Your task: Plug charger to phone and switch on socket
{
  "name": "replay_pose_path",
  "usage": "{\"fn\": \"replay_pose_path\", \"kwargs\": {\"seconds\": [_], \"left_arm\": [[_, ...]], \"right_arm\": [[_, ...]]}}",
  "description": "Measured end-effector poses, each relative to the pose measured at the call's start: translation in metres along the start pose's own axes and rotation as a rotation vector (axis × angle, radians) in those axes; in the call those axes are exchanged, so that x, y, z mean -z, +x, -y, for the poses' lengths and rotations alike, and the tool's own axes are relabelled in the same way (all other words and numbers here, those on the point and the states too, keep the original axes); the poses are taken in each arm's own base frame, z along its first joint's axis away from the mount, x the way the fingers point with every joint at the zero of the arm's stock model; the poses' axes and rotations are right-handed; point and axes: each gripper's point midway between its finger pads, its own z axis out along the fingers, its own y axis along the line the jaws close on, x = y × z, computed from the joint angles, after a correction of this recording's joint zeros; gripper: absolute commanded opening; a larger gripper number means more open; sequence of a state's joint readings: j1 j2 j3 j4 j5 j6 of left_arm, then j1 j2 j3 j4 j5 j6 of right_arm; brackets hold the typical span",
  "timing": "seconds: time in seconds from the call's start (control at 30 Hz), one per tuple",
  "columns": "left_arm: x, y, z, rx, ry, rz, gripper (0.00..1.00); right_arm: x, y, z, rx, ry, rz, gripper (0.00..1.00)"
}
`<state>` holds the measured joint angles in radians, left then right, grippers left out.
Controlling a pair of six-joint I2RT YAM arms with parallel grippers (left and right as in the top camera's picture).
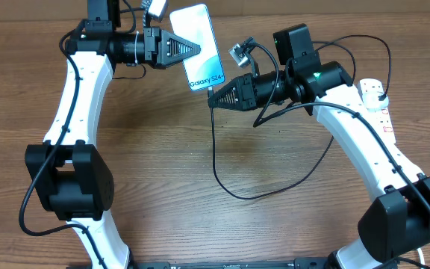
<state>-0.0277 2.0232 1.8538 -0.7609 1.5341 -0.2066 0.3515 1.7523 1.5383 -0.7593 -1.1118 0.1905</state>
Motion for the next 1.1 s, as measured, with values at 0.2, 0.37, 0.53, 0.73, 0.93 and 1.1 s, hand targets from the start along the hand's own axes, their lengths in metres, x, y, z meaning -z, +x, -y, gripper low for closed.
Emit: {"fn": "replay_pose_path", "kwargs": {"seconds": [0.2, 0.37, 0.53, 0.73, 0.93, 1.1], "left_arm": [[0.000, 0.000, 0.000, 0.003, 0.000, 0.000, 0.04], [0.000, 0.000, 0.000, 0.003, 0.000, 0.000, 0.04], [0.000, 0.000, 0.000, 0.008, 0.000, 0.000, 0.04], [-0.001, 0.001, 0.000, 0.023, 0.001, -0.003, 0.04], [-0.011, 0.002, 0.003, 0.001, 0.011, -0.023, 0.04], [-0.013, 0.003, 0.003, -0.003, 0.013, -0.026, 0.04]], "right_arm": [[0.000, 0.003, 0.002, -0.018, 0.007, -0.007, 0.04], [0.000, 0.004, 0.005, -0.028, 0.023, -0.008, 0.04], [0.000, 0.004, 0.005, -0.030, 0.024, -0.009, 0.04], [0.000, 0.004, 0.005, -0.031, 0.027, -0.008, 0.04], [0.000, 0.004, 0.005, -0.044, 0.028, -0.009, 0.04], [0.000, 0.004, 0.005, -0.048, 0.028, -0.009, 0.04]]}}
